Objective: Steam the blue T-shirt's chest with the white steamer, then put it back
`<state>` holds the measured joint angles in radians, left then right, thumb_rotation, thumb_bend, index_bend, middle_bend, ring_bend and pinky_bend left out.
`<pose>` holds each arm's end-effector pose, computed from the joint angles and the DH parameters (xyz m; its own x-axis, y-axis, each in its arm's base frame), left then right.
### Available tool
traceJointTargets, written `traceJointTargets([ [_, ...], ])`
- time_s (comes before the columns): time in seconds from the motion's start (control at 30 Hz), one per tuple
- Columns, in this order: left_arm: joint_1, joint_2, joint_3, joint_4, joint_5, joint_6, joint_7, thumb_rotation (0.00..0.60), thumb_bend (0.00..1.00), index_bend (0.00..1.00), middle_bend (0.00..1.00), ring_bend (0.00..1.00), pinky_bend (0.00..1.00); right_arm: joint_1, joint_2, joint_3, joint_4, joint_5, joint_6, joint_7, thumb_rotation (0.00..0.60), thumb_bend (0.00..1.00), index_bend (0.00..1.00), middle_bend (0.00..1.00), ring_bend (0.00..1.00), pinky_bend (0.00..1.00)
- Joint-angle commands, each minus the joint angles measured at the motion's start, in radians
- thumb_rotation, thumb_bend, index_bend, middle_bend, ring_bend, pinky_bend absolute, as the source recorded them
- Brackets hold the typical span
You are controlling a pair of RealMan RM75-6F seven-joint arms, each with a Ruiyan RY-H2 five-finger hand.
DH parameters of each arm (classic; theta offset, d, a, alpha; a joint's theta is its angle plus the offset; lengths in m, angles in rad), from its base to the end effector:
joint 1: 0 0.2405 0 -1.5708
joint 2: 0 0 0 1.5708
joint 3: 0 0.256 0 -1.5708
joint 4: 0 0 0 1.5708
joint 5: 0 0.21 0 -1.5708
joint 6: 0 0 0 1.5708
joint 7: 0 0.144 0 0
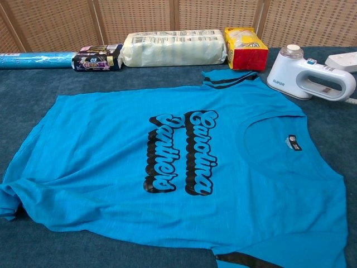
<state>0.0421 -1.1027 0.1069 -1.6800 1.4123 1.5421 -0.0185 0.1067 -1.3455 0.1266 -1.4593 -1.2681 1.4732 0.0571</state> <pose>-0.3359 0.1043 0.1511 0.3201 0.1446 0.9363 0.9149 0.2096 -0.3451 -0.3402 -0.2006 0.1189 0.2431 0.0769 0.9669 -0.9527 0.2064 0.2231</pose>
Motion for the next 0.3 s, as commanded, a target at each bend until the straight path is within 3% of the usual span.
traceJointTargets([
  [0.03,0.004,0.005,-0.003,-0.006,0.006,0.001,0.006,0.6,0.22,0.29,0.34,0.25,0.38,-0.008,0.0,-0.003,0.003,-0.007,0.001,0.009,0.551,0.2,0.33,0.43,0.41,0.41],
  [0.3,0.004,0.013,-0.02,-0.014,0.001,-0.02,0.017,0.6,0.22,0.29,0.34,0.25,0.38,-0.019,-0.003,0.001,0.01,-0.01,-0.009,0.012,0.552,0.2,0.33,0.43,0.41,0.41],
])
